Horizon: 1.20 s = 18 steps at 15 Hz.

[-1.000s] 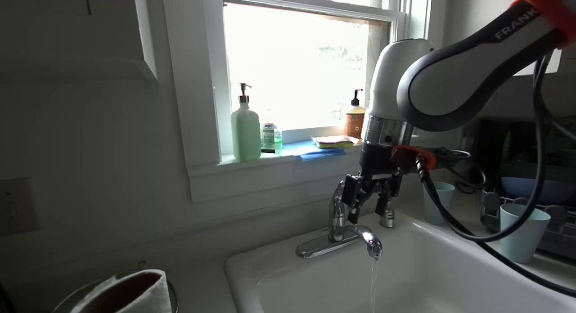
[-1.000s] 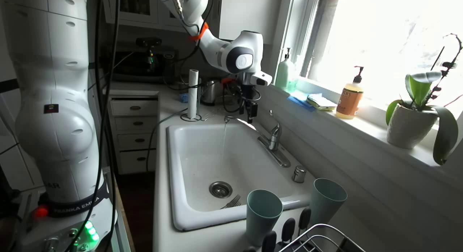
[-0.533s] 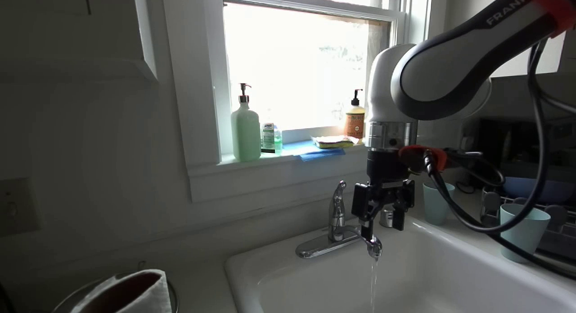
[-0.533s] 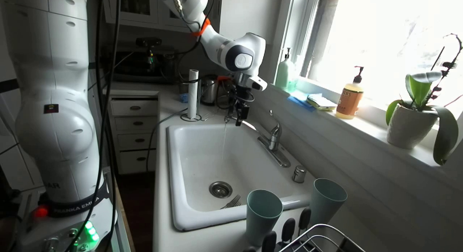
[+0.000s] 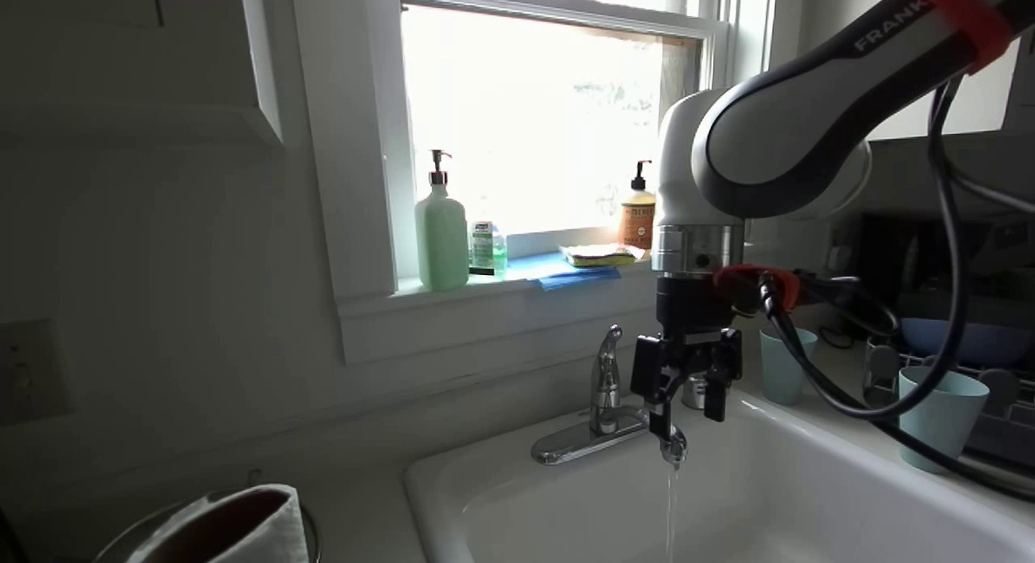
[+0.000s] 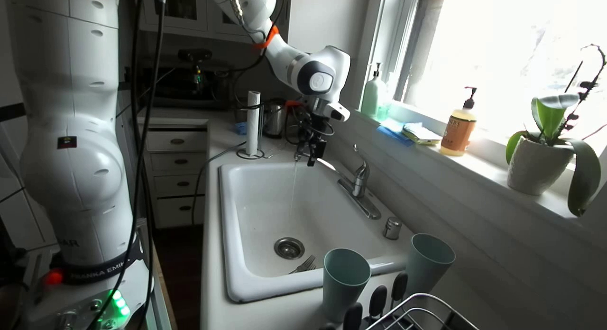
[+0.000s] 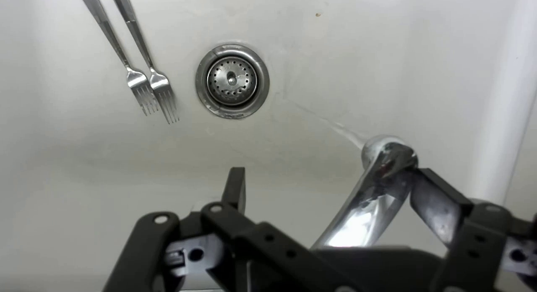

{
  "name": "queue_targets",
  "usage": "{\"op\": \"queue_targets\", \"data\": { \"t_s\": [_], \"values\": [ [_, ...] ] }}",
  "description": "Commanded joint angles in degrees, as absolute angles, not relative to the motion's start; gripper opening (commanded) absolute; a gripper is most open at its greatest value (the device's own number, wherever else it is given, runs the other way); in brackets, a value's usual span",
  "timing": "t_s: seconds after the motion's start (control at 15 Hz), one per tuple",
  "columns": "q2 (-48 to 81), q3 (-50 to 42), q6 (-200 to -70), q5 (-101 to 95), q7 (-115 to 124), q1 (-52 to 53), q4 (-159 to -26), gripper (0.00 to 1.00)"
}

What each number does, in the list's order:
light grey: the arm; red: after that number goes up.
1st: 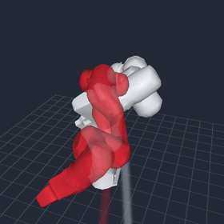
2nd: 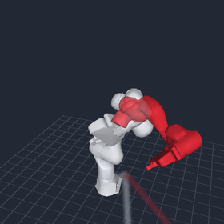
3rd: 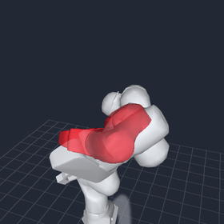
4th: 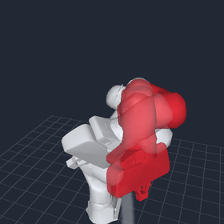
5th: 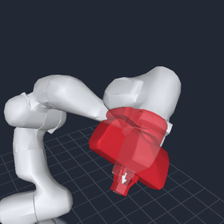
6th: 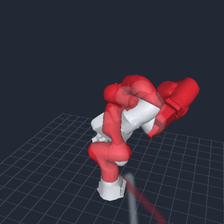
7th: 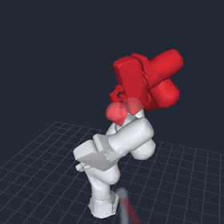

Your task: Push the faucet handle upwards then push the faucet to the right, place the cup at the front of the counter under the running faucet then put it back on the counter

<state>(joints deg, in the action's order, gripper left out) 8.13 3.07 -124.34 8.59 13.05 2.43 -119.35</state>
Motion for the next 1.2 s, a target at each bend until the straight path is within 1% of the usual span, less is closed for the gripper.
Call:
{"op": "queue_targets", "data": {
  "t_s": [0.0,0.6,1.13],
  "values": [
    [9.9,3.0,-124.0,10.9,10.1,2.3,-118.6,1.00],
    [10.7,1.8,-123.1,6.6,11.0,2.2,-117.5,1.00],
    [11.6,2.8,-124.7,18.4,8.1,1.2,-117.3,1.00]
  ]
}}
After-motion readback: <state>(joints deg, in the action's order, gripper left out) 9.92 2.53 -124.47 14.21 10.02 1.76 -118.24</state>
